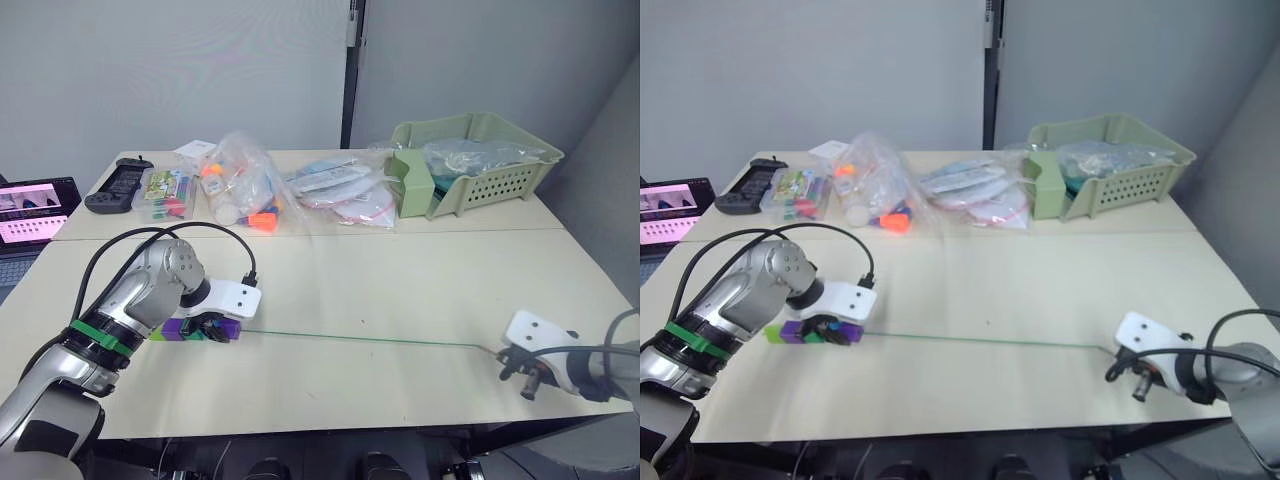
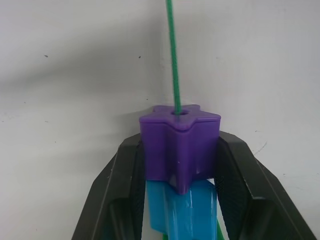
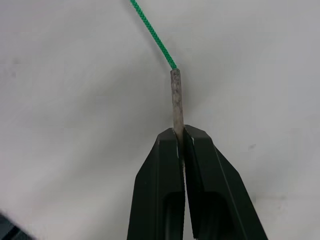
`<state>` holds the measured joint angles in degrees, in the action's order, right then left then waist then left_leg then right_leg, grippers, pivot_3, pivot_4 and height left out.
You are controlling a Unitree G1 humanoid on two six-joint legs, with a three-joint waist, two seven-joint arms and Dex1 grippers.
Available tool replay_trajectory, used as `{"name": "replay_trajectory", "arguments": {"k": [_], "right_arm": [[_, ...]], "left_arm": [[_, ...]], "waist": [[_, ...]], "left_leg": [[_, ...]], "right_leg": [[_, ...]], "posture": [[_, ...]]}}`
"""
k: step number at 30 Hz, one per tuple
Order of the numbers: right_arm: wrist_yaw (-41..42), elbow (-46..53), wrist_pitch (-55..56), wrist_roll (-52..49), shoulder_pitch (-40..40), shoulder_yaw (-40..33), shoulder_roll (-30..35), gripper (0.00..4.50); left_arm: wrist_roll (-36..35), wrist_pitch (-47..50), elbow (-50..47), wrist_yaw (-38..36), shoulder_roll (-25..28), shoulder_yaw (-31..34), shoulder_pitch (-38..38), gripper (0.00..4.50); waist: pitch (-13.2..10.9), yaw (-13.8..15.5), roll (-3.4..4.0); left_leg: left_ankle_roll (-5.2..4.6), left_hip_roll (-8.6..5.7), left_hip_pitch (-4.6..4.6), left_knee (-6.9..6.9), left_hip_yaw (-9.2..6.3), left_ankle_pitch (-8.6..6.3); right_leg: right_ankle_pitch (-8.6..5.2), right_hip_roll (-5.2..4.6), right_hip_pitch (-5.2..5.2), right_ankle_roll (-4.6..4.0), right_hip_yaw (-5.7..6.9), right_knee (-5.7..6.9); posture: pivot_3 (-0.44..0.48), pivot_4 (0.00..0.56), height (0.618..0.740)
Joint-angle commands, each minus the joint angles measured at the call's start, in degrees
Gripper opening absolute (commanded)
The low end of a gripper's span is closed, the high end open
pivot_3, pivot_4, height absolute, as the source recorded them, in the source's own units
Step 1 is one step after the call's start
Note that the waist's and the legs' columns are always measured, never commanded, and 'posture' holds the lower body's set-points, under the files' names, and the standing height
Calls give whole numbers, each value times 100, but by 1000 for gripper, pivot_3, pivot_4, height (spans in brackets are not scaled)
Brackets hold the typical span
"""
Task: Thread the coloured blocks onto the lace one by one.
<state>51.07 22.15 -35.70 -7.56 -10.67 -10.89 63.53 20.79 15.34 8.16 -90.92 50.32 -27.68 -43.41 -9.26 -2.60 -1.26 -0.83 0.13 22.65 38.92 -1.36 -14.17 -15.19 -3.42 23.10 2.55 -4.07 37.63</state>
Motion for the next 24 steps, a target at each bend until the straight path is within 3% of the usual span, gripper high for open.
{"name": "replay_trajectory", "arguments": {"k": [1,4,11,20,24], "right_arm": [[29,186,-52,11,-246,-476,17,0],[-62,275,11,-21,-196,-505,-88,0],[-170,589,-159,-57,757,422,-412,0],[-77,233,-277,42,1422,1460,-713,0],[-102,-91,-316,100,1986,1998,-1121,0]], "left_arm": [[120,95,57,-85,91,-180,284,1384],[128,100,38,-70,89,-145,326,1384],[209,122,237,24,190,-56,349,1384],[-185,339,-125,183,-225,163,524,1384],[-100,-14,-51,305,-213,184,556,1384]], "waist": [[1,-1,1],[0,-5,1],[1,-24,1],[12,19,21],[12,33,19]], "left_leg": [[0,1,-2,0,0,0],[0,2,-4,1,7,0],[0,10,-19,-1,14,0],[0,6,-24,0,15,0],[0,3,-53,2,12,0]], "right_leg": [[0,0,-2,0,0,0],[-1,1,-3,2,-5,-3],[-5,8,-8,4,-10,-3],[-6,3,-13,3,-11,-1],[-8,2,-60,7,-6,-19]], "posture": [[0,150,740],[0,150,740],[0,150,740],[0,150,740],[0,150,740]]}}
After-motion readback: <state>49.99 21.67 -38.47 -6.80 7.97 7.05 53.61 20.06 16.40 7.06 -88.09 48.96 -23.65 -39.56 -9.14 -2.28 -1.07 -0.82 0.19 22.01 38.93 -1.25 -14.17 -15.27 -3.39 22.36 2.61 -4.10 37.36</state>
